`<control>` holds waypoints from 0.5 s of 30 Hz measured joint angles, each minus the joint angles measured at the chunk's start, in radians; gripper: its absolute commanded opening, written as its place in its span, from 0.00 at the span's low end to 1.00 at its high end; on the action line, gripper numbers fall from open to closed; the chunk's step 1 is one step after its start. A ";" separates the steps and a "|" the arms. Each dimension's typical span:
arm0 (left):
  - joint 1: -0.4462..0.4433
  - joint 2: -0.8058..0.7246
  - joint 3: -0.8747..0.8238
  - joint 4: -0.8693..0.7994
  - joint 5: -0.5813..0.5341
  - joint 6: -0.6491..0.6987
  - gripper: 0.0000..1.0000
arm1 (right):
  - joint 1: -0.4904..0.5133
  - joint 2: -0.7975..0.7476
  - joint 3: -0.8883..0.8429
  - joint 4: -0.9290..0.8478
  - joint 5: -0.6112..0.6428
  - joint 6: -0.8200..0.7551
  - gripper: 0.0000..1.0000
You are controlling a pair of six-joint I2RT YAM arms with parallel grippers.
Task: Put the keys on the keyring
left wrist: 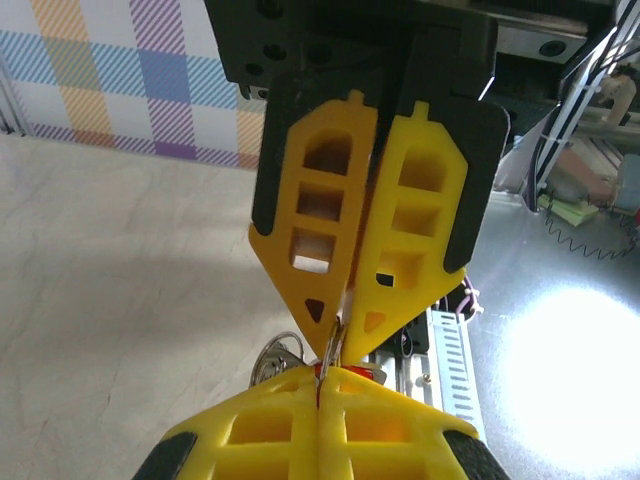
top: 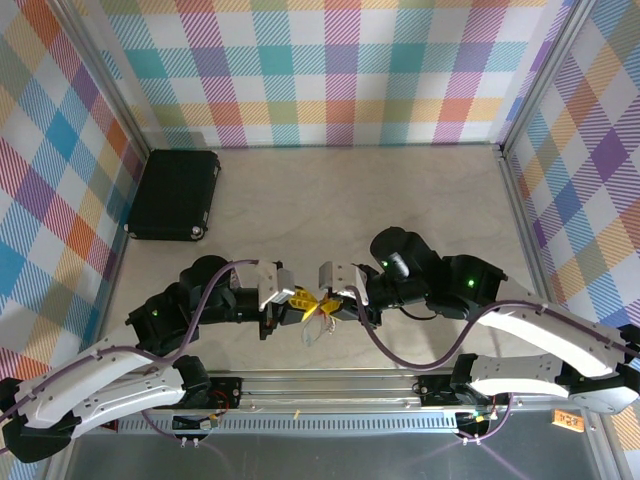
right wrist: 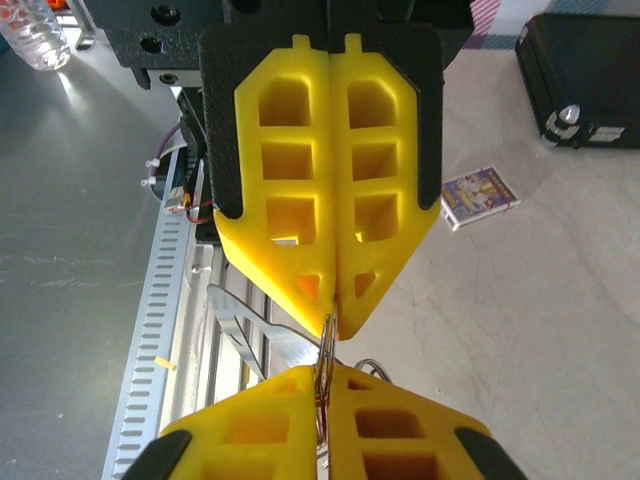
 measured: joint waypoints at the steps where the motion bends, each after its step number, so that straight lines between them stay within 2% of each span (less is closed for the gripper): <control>1: 0.000 -0.003 -0.005 0.020 0.001 -0.008 0.00 | 0.000 -0.006 -0.001 0.010 0.000 0.003 0.12; 15: 0.000 -0.014 -0.114 0.324 0.061 -0.132 0.00 | 0.000 -0.120 -0.101 0.172 -0.007 0.082 0.12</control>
